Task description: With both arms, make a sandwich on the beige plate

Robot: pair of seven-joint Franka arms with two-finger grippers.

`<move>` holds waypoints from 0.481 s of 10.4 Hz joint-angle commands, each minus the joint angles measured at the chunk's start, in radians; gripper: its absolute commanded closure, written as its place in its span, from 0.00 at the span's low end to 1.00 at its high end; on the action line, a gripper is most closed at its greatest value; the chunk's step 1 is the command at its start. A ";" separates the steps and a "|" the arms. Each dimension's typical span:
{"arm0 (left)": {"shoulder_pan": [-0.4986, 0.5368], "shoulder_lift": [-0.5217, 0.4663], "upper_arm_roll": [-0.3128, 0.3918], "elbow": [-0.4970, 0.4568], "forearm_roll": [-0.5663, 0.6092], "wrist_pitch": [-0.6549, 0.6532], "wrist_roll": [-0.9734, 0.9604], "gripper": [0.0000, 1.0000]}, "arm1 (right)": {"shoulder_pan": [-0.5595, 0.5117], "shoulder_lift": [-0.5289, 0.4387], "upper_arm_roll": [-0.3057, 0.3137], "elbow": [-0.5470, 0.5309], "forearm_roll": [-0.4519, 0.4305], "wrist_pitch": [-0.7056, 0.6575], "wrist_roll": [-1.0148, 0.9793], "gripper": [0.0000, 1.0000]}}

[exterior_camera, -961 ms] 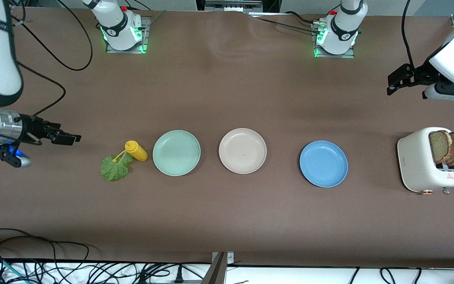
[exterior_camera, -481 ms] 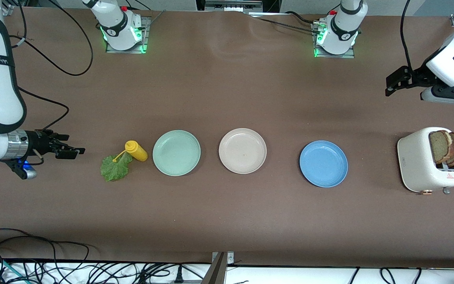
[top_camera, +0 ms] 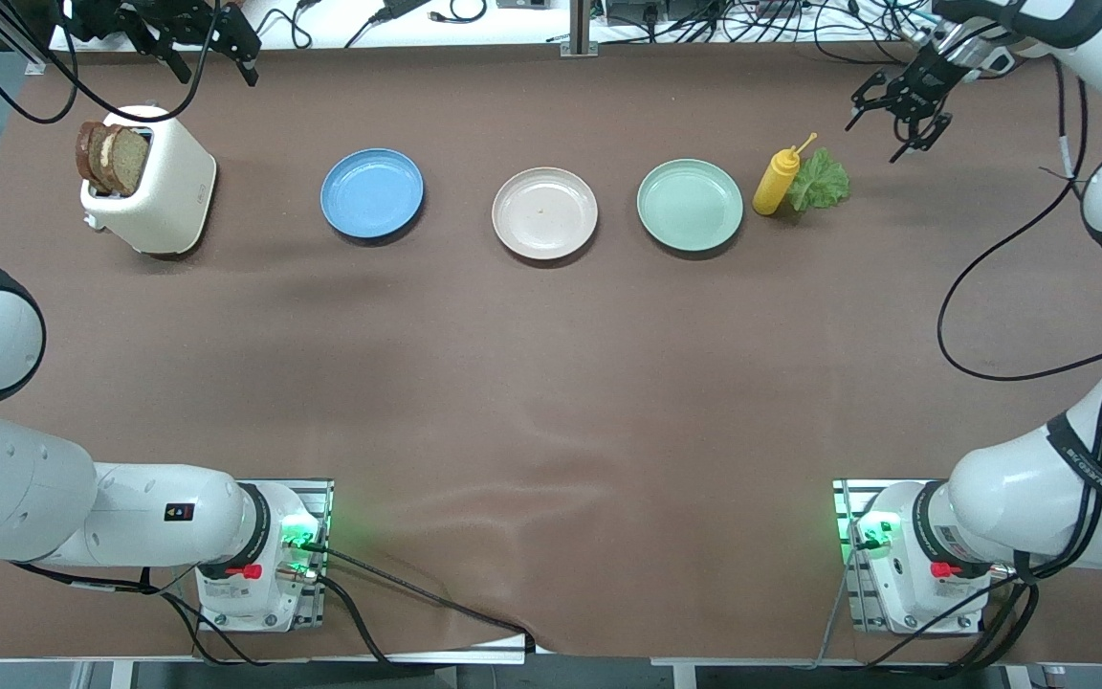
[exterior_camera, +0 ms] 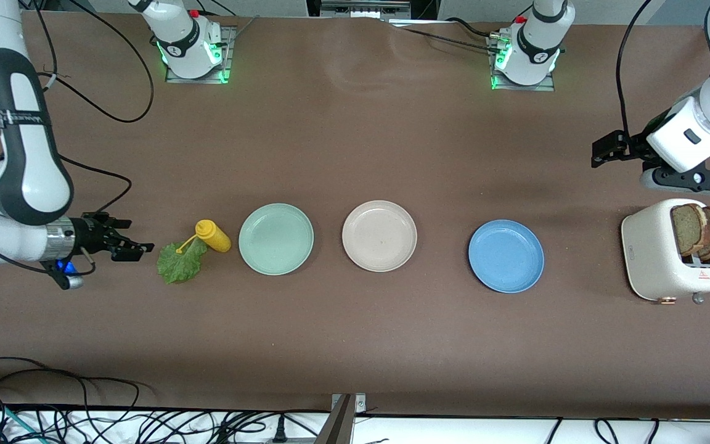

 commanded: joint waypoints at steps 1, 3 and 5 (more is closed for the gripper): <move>0.021 0.018 0.006 0.078 0.010 -0.012 0.017 0.00 | 0.016 0.045 0.001 0.020 0.012 0.028 0.048 0.00; 0.068 0.052 0.021 0.117 0.016 -0.012 0.027 0.00 | 0.041 0.074 0.001 0.021 0.015 0.052 0.077 0.00; 0.123 0.087 0.024 0.120 0.046 -0.009 0.104 0.00 | 0.059 0.105 0.001 0.025 0.015 0.062 0.106 0.00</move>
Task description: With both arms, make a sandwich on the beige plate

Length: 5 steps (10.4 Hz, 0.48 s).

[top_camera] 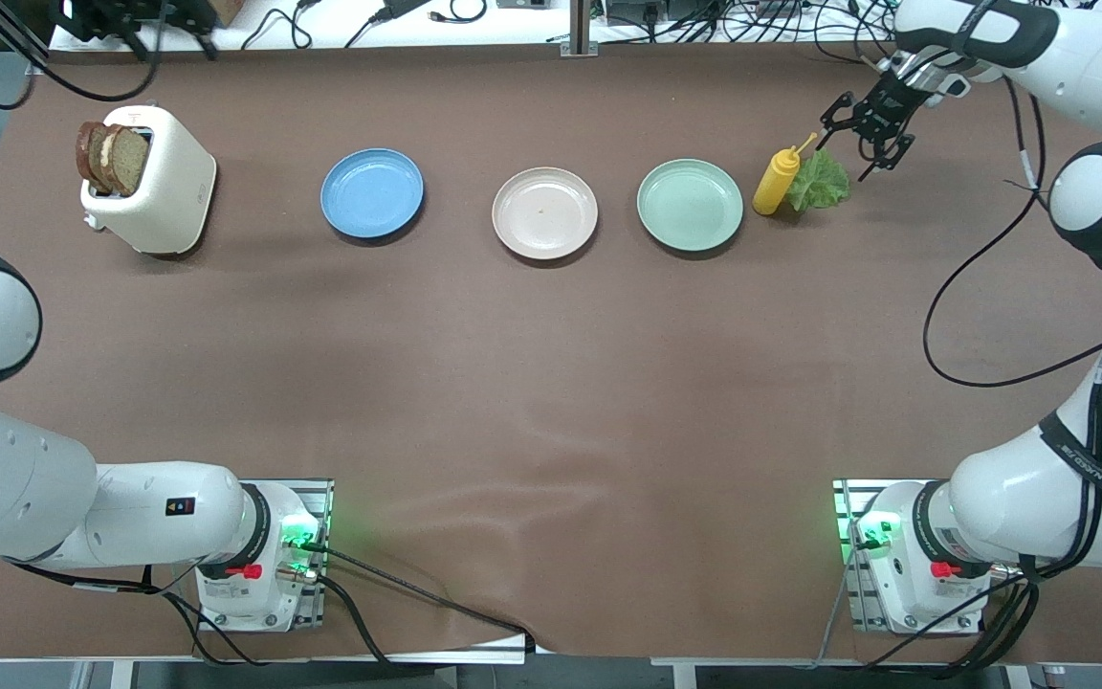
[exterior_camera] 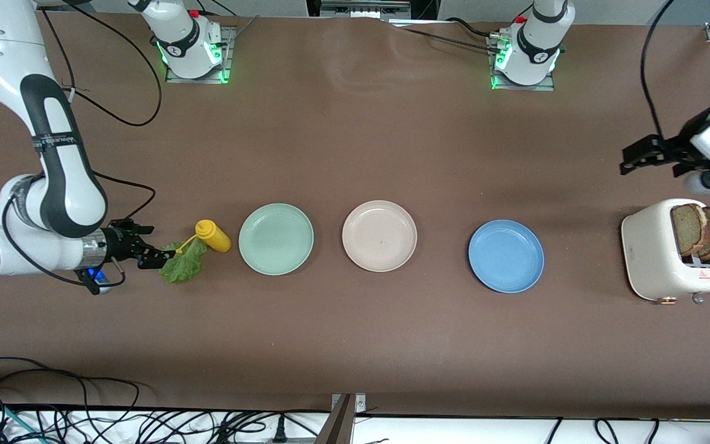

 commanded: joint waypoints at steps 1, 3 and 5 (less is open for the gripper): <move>0.056 0.073 0.001 0.058 0.108 -0.006 0.094 0.00 | 0.014 0.041 0.000 0.023 0.018 0.026 0.031 0.00; 0.125 0.136 0.001 0.092 0.141 0.009 0.152 0.00 | 0.016 0.059 0.000 0.023 0.019 0.031 0.031 0.00; 0.218 0.209 0.001 0.088 0.149 0.161 0.273 0.00 | 0.016 0.071 0.002 0.023 0.021 0.039 0.033 0.00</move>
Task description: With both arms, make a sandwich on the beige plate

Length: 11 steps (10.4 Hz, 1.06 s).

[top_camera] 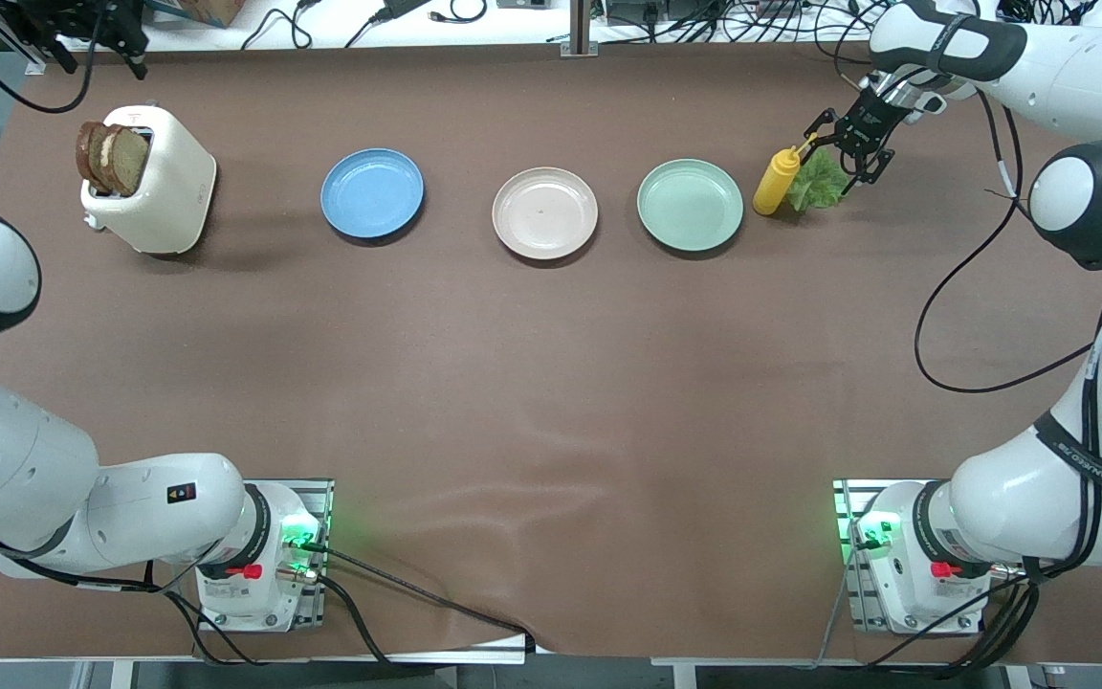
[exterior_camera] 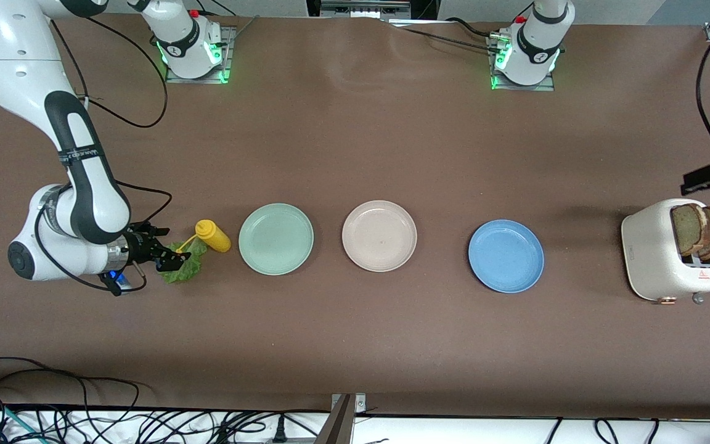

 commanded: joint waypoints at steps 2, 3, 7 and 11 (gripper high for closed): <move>0.129 0.148 -0.007 0.041 0.027 0.135 0.167 0.00 | 0.009 0.036 0.004 0.023 0.020 0.015 0.035 0.00; 0.149 0.162 -0.007 0.038 0.036 0.155 0.203 0.00 | 0.018 0.039 0.004 0.023 0.020 0.032 0.046 0.00; 0.141 0.179 -0.016 0.030 0.034 0.146 0.197 0.04 | 0.022 0.068 0.006 0.024 0.022 0.058 0.046 0.00; 0.132 0.179 -0.018 -0.020 0.022 0.143 0.177 0.09 | 0.022 0.076 0.006 0.024 0.022 0.057 0.034 0.67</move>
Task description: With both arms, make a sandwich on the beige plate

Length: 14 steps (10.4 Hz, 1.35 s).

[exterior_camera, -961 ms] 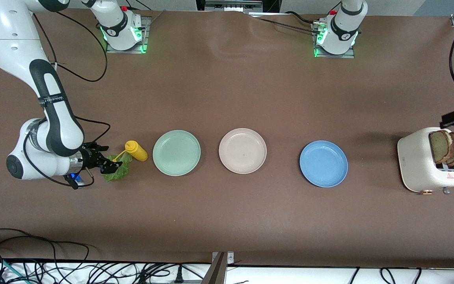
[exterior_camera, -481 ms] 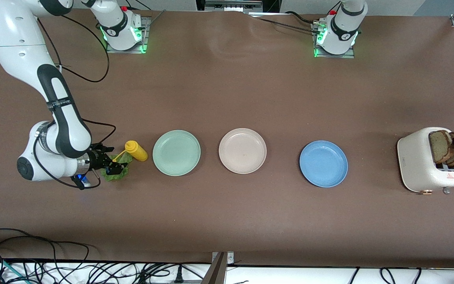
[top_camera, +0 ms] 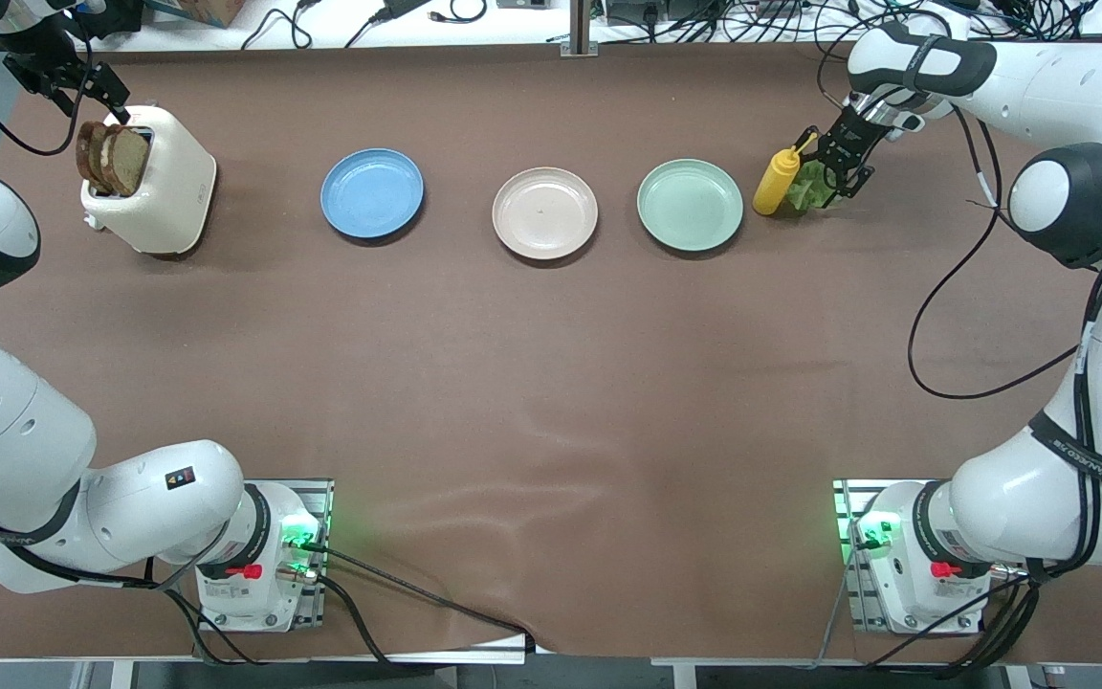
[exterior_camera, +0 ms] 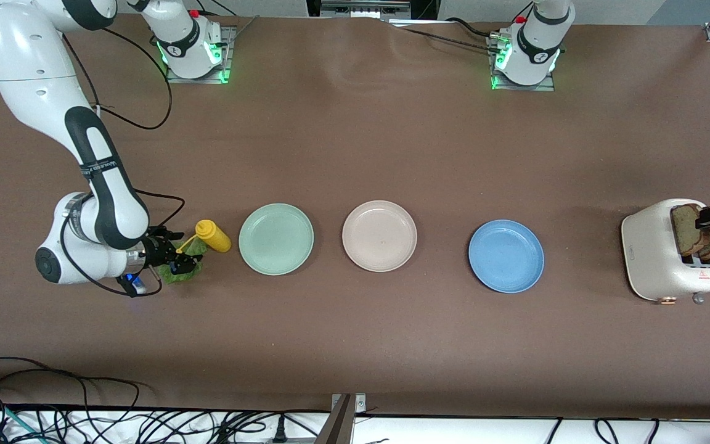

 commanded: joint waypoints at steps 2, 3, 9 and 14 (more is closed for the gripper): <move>-0.006 -0.011 -0.019 -0.048 0.026 -0.012 -0.066 0.10 | 0.001 0.012 0.007 0.037 0.016 -0.009 -0.017 1.00; -0.002 -0.008 -0.019 -0.053 0.026 -0.009 -0.064 0.10 | 0.000 0.012 0.007 0.054 0.016 -0.018 -0.018 1.00; 0.002 0.001 -0.019 -0.103 0.097 0.037 -0.075 0.88 | -0.014 0.006 -0.019 0.196 -0.058 -0.202 -0.075 1.00; 0.006 -0.008 -0.011 -0.077 0.130 0.037 -0.084 1.00 | -0.046 -0.022 -0.019 0.225 -0.089 -0.283 -0.158 1.00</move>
